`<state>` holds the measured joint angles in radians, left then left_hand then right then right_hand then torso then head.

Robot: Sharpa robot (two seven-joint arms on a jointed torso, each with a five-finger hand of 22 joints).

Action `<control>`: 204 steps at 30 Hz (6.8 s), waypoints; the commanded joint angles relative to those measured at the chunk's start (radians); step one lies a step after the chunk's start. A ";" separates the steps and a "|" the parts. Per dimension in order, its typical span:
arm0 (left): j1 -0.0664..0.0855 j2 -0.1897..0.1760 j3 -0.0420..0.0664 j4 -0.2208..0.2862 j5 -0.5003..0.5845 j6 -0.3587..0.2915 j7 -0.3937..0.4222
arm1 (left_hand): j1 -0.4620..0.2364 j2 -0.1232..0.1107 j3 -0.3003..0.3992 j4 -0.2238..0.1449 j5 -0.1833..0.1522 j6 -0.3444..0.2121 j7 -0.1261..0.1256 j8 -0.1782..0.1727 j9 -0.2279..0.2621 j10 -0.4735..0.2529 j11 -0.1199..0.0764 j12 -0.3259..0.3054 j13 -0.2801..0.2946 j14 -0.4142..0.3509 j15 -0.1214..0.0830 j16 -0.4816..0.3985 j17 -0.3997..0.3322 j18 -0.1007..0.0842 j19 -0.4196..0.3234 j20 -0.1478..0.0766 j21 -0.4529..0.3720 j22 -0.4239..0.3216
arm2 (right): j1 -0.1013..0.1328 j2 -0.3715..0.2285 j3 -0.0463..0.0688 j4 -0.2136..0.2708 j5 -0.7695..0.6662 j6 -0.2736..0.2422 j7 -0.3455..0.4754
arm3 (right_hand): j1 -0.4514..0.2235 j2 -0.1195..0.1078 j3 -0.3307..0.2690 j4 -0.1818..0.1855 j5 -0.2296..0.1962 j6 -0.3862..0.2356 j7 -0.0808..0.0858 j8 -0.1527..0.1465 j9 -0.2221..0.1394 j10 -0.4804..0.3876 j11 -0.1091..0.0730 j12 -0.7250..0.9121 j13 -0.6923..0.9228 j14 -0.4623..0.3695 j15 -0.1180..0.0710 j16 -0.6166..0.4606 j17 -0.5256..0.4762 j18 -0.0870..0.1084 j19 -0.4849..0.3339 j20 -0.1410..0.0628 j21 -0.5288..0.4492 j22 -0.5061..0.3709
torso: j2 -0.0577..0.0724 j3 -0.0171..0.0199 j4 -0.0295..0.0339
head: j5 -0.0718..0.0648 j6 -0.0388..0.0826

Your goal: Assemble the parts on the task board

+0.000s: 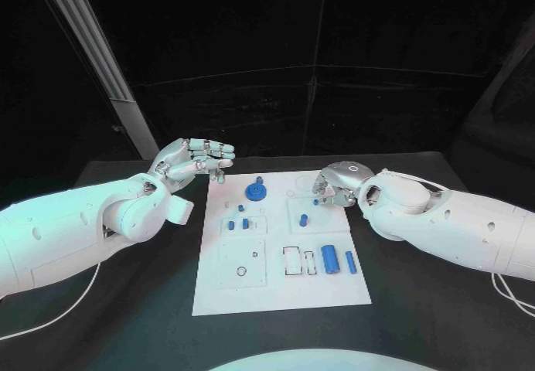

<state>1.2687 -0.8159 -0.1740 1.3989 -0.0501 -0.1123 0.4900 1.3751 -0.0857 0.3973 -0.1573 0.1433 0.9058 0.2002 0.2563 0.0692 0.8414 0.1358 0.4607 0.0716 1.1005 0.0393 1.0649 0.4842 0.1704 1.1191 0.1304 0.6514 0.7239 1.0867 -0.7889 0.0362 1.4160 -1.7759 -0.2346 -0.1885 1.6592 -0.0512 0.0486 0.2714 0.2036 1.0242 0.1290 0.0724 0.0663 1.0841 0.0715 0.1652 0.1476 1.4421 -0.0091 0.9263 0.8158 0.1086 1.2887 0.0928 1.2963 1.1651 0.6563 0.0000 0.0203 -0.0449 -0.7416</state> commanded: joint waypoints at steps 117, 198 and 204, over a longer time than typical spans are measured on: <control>-0.001 0.027 -0.002 0.003 0.105 0.005 0.022 | -0.041 0.024 -0.028 0.016 0.004 -0.021 0.011 0.013 -0.002 -0.021 0.007 0.028 -0.004 -0.014 0.010 0.003 -0.029 0.013 0.001 0.012 -0.011 -0.015 | -0.136 0.146 -0.009 0.196 0.048 -0.051 0.087 | -0.168 -0.074 0.455 -0.204 -0.101 0.096 0.020 -0.007 0.003 0.138 0.005 -0.060 -0.080 0.033 0.002 0.149 0.110 -0.046 0.103 0.008 0.121 0.170 | 0.000 0.0005 -0.0030 | 0.137 -0.071; -0.001 0.021 -0.009 -0.007 0.105 0.032 -0.001 | -0.041 0.026 -0.031 0.015 0.004 -0.028 0.013 0.015 -0.002 -0.030 0.009 0.032 -0.004 -0.018 0.011 0.003 -0.034 0.013 -0.001 0.014 -0.014 -0.018 | -0.124 -0.047 0.054 0.296 0.111 -0.131 0.008 | -0.272 -0.117 0.341 -0.211 -0.052 -0.043 0.034 -0.011 -0.001 -0.065 0.035 -0.012 -0.085 -0.035 0.027 -0.005 -0.133 -0.006 -0.018 0.031 -0.011 0.001 | -0.002 0.0000 -0.0034 | 0.096 -0.036; -0.001 0.020 -0.010 -0.006 0.105 0.034 -0.001 | -0.040 0.027 -0.031 0.015 0.004 -0.028 0.013 0.015 -0.002 -0.030 0.009 0.033 -0.004 -0.018 0.011 0.003 -0.034 0.013 -0.001 0.014 -0.014 -0.018 | -0.115 -0.065 0.068 0.261 0.105 -0.089 -0.012 | -0.266 -0.116 0.306 -0.215 -0.059 -0.062 0.028 -0.010 0.000 -0.108 0.040 -0.012 -0.083 -0.045 0.031 -0.028 -0.167 0.000 -0.037 0.034 -0.032 -0.024 | -0.001 -0.0009 -0.0012 | 0.079 -0.029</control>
<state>1.2661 -0.7949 -0.1846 1.3917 0.0510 -0.0939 0.4859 1.3393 -0.0603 0.3711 -0.1421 0.1432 0.8844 0.2141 0.2679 0.0682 0.8201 0.1431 0.4879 0.0693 1.0899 0.0501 1.0650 0.4514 0.1688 1.1169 0.1398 0.6398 0.7064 0.9696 -0.8523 0.1036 1.6812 -1.6807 -0.3699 -0.1655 1.3907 -0.1641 0.3582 0.0572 0.1489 0.9680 0.1586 0.0645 0.0660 0.9806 0.1108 0.1575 0.0632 1.4007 0.0216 0.9027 0.6515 0.1088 1.2617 0.1269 1.2668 1.1430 0.6542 -0.0002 0.0171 0.0407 -0.7725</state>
